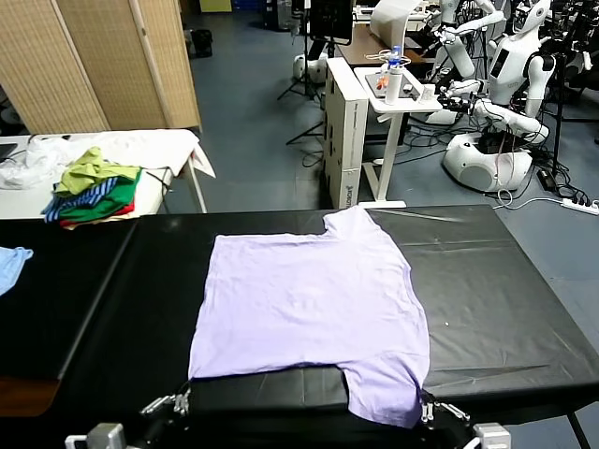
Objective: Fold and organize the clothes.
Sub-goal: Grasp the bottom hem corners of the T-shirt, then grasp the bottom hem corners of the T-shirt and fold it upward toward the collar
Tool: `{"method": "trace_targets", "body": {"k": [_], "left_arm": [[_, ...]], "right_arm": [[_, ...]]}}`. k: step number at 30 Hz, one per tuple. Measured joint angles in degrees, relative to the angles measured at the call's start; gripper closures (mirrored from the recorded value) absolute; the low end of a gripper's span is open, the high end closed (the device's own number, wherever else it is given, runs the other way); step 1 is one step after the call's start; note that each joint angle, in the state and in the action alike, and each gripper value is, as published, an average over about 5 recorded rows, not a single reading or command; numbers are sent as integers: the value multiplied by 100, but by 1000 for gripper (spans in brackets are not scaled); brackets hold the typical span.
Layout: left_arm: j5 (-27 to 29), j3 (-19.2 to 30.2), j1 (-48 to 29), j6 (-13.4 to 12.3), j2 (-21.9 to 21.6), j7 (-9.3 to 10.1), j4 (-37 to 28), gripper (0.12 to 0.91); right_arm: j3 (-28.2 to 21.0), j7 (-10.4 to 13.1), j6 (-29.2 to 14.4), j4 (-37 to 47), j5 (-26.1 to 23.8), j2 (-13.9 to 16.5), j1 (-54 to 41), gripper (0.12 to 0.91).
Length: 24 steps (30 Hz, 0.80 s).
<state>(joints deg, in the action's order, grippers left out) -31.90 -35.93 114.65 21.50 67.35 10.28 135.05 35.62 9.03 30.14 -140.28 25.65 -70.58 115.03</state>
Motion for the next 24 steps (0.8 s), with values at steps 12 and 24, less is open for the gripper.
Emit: {"method": "trace_targets", "body": {"k": [12,24], "left_arm": [[210,70,-189,-569,363,-81,51,886],[730,237,-1250,-858,647,-316,-726,886]], "right_arm": [[-118,-270,-781,755,349,425,-1409,885],[-615,-154,-784,2040,477,612,-3142,885]]}}
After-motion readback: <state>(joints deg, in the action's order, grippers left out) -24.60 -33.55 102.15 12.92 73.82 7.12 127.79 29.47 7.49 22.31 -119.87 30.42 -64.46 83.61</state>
